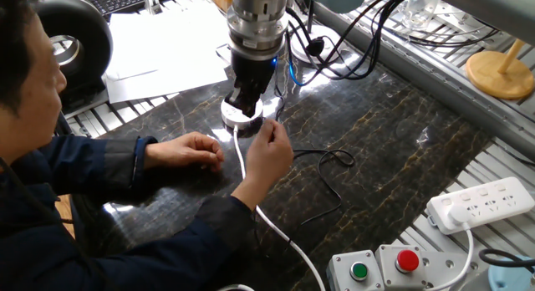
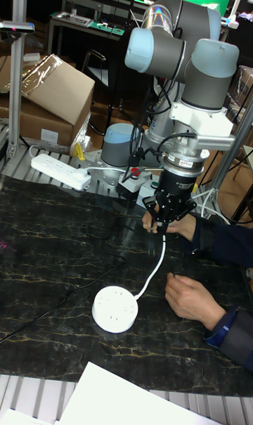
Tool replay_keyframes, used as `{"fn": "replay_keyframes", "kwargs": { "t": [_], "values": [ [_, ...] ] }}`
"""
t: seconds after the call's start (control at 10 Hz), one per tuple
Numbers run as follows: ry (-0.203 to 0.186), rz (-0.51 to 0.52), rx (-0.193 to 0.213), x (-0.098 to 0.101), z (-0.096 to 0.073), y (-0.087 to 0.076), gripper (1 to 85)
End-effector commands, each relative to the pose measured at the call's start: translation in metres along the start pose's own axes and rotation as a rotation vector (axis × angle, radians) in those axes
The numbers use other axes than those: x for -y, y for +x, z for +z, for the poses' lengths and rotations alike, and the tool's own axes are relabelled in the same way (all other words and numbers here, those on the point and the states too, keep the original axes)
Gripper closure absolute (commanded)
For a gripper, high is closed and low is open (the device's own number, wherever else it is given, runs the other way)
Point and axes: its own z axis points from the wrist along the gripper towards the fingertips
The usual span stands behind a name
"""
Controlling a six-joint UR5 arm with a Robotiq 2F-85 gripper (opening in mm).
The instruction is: Plug in the power cord of the desk lamp, turn on the socket, and light up the desk lamp
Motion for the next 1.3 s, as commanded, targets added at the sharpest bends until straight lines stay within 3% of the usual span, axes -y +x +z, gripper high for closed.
{"fn": "replay_keyframes", "kwargs": {
  "t": [0.0,0.1,0.2,0.5,0.7,1.0,1.2],
  "values": [
    [0.063,-0.126,-0.085,0.017,-0.002,0.022,40.7],
    [0.072,-0.129,-0.092,0.019,-0.002,0.023,33.0],
    [0.041,-0.100,-0.074,0.011,-0.001,0.019,33.0],
    [0.045,-0.076,-0.059,0.011,-0.001,0.015,33.3],
    [0.032,-0.063,-0.085,0.008,-0.001,0.022,34.0],
    [0.026,-0.038,-0.058,0.006,-0.001,0.015,34.3],
    [0.034,-0.038,-0.064,0.008,-0.001,0.017,37.7]
  ]
}}
